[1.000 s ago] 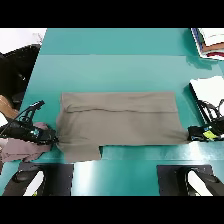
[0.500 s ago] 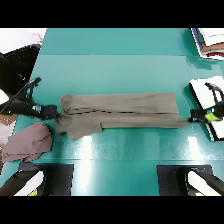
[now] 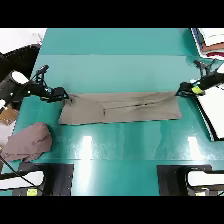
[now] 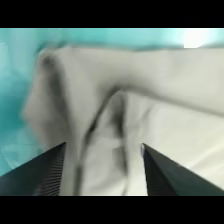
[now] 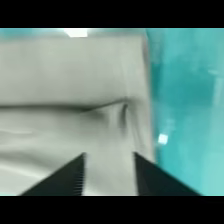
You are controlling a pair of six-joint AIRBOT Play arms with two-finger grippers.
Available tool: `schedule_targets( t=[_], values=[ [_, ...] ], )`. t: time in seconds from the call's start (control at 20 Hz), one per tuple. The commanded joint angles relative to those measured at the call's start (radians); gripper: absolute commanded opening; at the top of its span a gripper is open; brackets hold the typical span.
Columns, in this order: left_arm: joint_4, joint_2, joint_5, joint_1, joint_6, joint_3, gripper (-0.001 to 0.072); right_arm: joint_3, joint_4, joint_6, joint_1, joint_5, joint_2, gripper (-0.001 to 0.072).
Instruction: Fold the shirts.
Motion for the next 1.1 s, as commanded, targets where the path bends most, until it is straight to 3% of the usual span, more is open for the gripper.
schedule_targets(
  t=[0.0,0.05,0.1,0.15,0.25,0.35,0.55,0.85,0.95,1.0,1.05],
  values=[
    [-0.034,-0.032,-0.014,0.003,0.0,0.05,0.0493,0.079,0.18,-0.048,-0.04,0.017,-0.082,0.0417],
    [-0.034,-0.032,-0.056,0.003,0.001,0.076,0.0345,0.079,0.192,-0.066,-0.062,0.04,-0.079,0.0417],
    [-0.034,-0.032,-0.102,0.003,0.004,0.103,0.0135,0.078,0.198,-0.093,-0.089,0.075,-0.078,0.0417],
    [-0.036,-0.032,-0.138,0.003,0.005,0.123,0.0027,0.076,0.196,-0.107,-0.122,0.121,-0.078,0.0417],
    [-0.082,-0.032,-0.174,0.003,0.005,0.138,0.0028,0.04,0.197,-0.116,-0.19,0.177,-0.078,0.042],
    [-0.145,-0.032,-0.184,-0.005,0.01,0.138,0.0028,-0.031,0.202,-0.117,-0.253,0.175,-0.079,0.0547],
    [-0.161,-0.032,-0.163,-0.137,0.03,0.138,0.0027,-0.189,0.209,-0.153,-0.328,0.082,-0.079,0.0554],
    [-0.161,-0.051,0.042,-0.385,-0.032,0.138,0.0027,-0.248,0.333,-0.235,-0.245,-0.023,-0.081,0.0547],
    [-0.162,-0.087,0.08,-0.442,-0.063,0.156,0.0027,-0.248,0.332,-0.237,-0.198,-0.035,-0.083,0.0361],
    [-0.161,-0.113,0.085,-0.468,-0.068,0.178,0.0027,-0.247,0.333,-0.238,-0.177,-0.036,-0.083,0.0348],
    [-0.162,-0.141,0.086,-0.488,-0.068,0.203,0.0027,-0.245,0.333,-0.239,-0.16,-0.034,-0.083,0.0232]
  ],
)
